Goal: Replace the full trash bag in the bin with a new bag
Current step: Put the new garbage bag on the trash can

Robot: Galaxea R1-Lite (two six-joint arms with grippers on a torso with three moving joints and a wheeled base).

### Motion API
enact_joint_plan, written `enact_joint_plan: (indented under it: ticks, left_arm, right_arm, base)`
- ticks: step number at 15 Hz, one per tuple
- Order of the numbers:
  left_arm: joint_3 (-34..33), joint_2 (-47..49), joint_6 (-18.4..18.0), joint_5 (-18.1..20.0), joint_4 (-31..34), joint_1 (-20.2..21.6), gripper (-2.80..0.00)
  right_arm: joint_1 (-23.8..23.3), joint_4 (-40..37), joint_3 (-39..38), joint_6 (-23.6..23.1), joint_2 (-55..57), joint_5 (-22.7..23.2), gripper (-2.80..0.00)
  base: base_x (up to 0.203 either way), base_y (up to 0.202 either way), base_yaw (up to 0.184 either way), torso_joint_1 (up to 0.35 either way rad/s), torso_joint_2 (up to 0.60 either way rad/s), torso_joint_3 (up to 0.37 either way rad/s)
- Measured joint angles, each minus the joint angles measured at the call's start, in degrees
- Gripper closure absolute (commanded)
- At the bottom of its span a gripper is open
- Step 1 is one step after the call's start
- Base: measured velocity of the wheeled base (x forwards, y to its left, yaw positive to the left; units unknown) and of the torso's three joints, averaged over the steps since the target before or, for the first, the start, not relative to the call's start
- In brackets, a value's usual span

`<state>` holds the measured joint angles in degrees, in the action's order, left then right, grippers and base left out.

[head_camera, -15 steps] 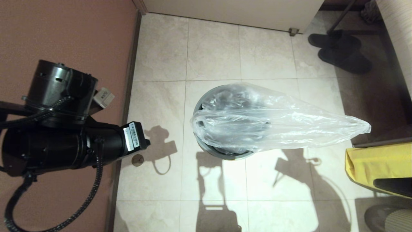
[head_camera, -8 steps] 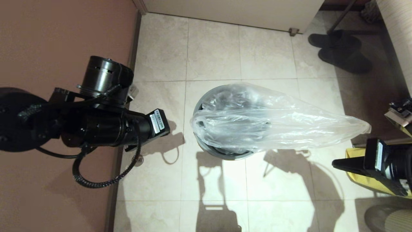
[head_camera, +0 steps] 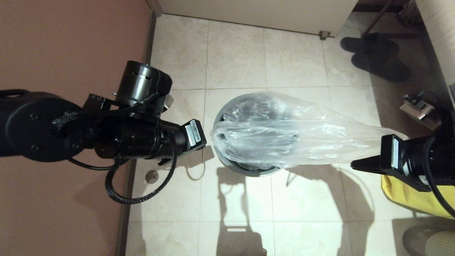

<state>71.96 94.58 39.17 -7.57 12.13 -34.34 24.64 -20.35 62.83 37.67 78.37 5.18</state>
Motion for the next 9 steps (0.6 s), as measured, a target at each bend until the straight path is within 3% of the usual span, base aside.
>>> enact_joint_plan:
  ticks: [4, 9]
  left_arm:
    - [1.08, 1.39, -0.43, -0.03, -0.37, -0.74, 0.00]
    - [8.89, 6.15, -3.58, 0.16, -0.15, -2.50, 0.00]
  right_arm:
    - [0.27, -2.34, 1.51, 0.95, 1.81, -1.45, 0.00]
    - [0.43, -3.77, 10.45, -0.73, 3.67, -2.07, 0.00]
  base:
    - [0.000, 0.000, 0.000, 0.000, 0.00, 0.000]
    - [0.000, 0.000, 0.000, 0.000, 0.00, 0.000]
